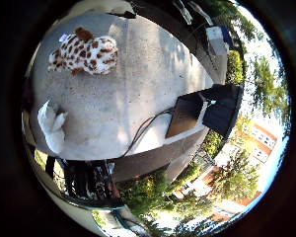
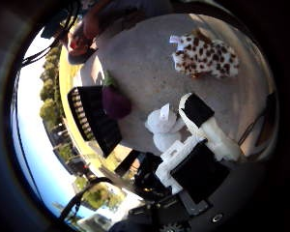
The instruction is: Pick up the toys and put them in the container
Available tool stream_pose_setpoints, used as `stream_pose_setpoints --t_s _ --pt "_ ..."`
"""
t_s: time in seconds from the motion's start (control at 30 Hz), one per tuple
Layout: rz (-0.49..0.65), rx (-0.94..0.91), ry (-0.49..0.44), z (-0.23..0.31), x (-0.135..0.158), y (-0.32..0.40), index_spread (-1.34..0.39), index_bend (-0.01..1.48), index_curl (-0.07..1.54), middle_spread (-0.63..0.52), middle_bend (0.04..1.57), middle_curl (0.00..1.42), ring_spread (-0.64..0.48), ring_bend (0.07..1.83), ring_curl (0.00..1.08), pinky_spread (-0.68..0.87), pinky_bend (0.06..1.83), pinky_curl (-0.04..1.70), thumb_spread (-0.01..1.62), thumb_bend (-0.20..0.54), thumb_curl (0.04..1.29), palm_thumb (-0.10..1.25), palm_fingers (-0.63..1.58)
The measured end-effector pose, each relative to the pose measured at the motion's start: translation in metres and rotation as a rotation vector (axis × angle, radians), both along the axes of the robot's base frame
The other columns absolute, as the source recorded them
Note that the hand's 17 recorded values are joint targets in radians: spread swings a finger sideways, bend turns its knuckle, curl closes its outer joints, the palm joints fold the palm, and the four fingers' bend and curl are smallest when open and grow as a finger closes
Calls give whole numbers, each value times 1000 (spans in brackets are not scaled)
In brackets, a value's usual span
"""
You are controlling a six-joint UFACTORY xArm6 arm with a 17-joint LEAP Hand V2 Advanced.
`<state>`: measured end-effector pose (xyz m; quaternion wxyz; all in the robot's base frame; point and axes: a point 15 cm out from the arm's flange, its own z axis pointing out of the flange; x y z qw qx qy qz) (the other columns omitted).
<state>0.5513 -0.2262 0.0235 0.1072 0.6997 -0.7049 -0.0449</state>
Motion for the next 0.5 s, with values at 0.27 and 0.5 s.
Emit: stream_pose_setpoints --t_s 0.27,0.5 --pt "-41 -125 -19 -32 9 -6 -19 161 262 78 183 352 272 409 345 443 522 240 1080 -43 354 545 194" --pt "-22 -153 -8 -57 9 3 10 170 267 89 188 353 285 433 342 452 513 225 1066 -35 334 512 250"
